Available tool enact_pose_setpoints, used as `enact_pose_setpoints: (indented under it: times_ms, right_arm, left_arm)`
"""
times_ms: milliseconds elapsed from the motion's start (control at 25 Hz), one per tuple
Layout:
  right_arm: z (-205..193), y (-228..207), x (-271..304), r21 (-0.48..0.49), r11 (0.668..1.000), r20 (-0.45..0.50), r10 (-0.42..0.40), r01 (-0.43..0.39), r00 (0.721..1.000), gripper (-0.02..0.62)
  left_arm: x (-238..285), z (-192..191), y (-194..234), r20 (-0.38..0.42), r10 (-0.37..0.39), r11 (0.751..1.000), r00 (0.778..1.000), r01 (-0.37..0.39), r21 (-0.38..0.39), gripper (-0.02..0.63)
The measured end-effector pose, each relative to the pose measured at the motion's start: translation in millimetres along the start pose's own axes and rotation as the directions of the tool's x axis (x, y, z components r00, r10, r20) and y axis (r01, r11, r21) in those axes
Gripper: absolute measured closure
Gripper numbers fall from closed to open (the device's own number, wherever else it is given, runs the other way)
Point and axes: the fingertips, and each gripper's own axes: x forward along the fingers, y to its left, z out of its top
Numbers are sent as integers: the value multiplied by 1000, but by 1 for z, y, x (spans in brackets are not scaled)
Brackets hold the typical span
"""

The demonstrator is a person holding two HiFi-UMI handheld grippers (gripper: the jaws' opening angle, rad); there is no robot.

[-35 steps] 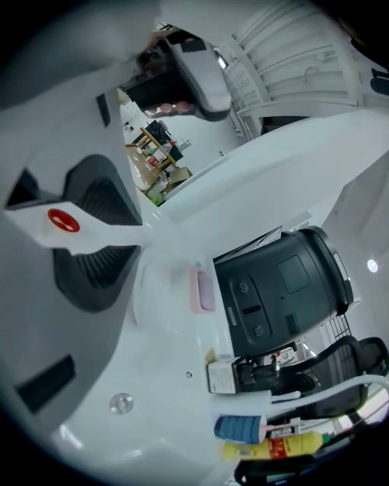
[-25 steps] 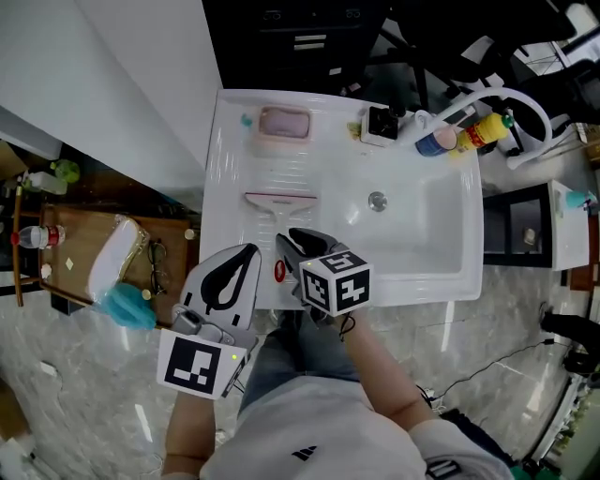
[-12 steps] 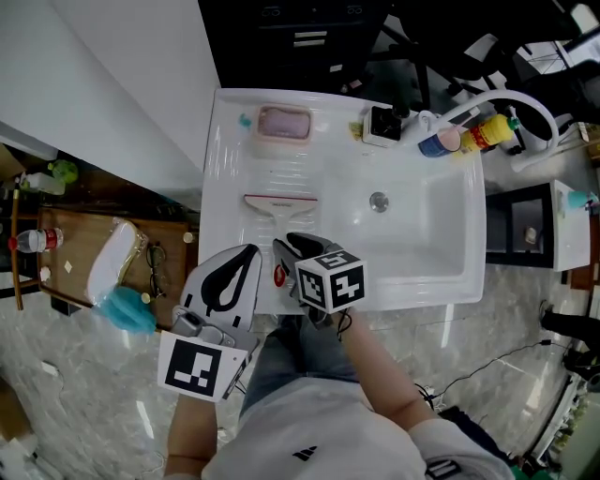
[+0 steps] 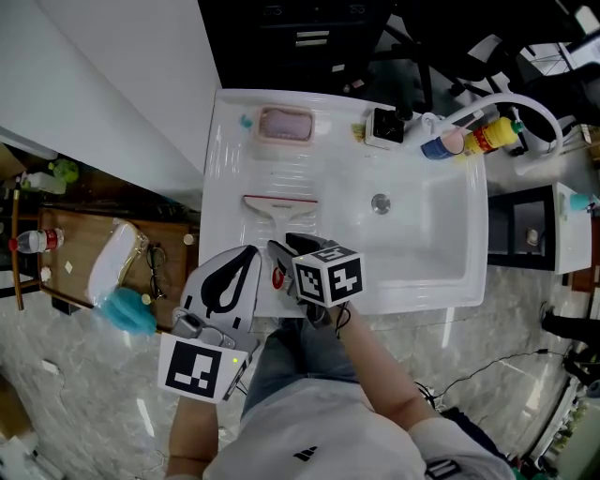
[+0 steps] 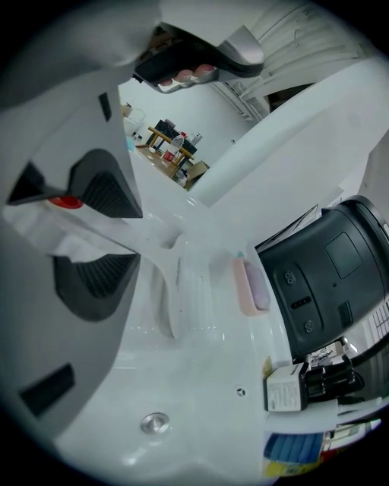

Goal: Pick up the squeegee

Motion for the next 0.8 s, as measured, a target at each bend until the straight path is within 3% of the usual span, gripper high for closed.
enact_pose_setpoints:
  times_ms: [440,800]
  right_arm:
    - [3,-5,-1,66,998,25,-5,3,1000,475]
    - [15,1,-10,-55,998,53,-29,32,998,557]
  left_arm:
    - [3,0,0,-12,10,1000,1000,-10,-10,592]
    - [6,2,-2,-2,13,1000,1000,-13,2,592]
